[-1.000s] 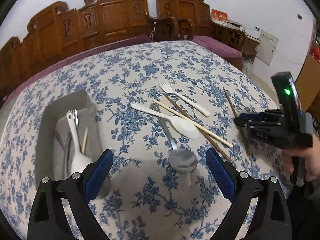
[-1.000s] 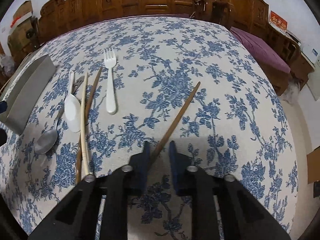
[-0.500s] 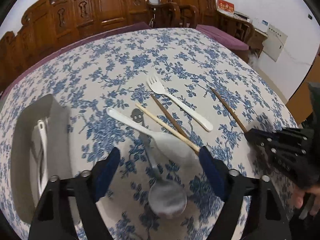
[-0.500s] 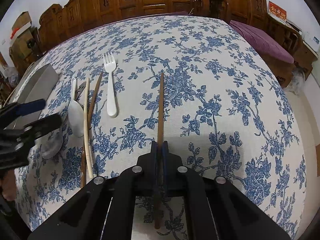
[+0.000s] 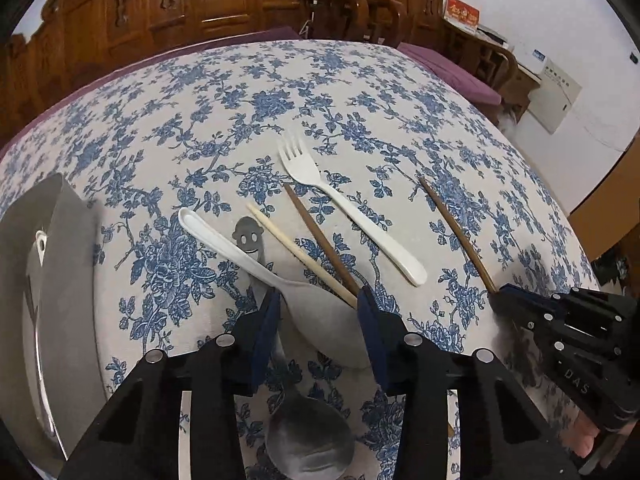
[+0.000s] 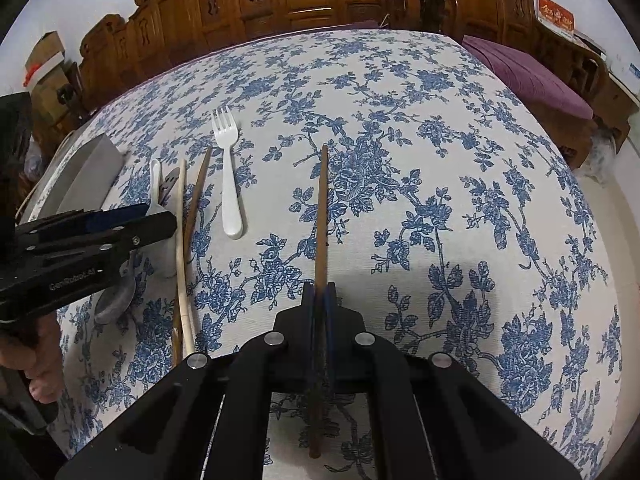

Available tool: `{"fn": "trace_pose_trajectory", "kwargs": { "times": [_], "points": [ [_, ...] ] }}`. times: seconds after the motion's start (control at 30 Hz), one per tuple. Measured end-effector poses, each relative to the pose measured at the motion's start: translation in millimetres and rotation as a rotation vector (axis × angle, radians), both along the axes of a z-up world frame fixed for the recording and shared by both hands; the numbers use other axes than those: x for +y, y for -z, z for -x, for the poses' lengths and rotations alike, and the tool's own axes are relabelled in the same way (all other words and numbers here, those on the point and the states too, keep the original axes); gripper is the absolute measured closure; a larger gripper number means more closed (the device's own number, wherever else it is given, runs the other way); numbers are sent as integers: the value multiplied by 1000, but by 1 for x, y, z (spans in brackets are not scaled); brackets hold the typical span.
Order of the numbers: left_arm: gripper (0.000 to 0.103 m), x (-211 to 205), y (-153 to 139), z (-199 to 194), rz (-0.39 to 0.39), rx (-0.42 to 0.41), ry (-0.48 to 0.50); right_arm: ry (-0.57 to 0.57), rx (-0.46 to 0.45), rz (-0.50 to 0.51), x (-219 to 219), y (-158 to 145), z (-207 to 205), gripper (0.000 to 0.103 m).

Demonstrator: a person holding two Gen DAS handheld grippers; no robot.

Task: Organize utensils
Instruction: 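Grasp a white plastic utensil with the left gripper while the right holds the chopstick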

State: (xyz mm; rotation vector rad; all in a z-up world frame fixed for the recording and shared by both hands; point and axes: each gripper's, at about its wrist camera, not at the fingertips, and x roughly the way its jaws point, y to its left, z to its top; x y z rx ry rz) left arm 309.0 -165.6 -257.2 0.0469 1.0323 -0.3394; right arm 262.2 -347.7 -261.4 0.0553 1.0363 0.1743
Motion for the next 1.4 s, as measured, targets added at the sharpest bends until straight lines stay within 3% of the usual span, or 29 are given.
{"fn": "trace_pose_trajectory", "kwargs": {
  "times": [0.17, 0.27, 0.57, 0.77, 1.03, 1.4],
  "points": [
    [73, 2, 0, 0, 46, 22, -10, 2, -1, -12, -1, 0, 0, 97],
    [99, 5, -6, 3, 48, 19, -15, 4, -3, -22, -2, -2, 0, 97],
    [99, 11, -30, 13, 36, -9, -9, 0, -3, 7, 1, 0, 1, 97],
    [99, 13, -51, 32, -13, -62, 25, -3, -3, -11, 1, 0, -1, 97],
    [99, 32, -71, 50, -41, -104, 29, -11, -59, -70, 1, -14, 2, 97],
    [99, 60, -95, 67, -69, -159, 6, -55, -114, -63, 19, -25, 12, 97]
  ]
}}
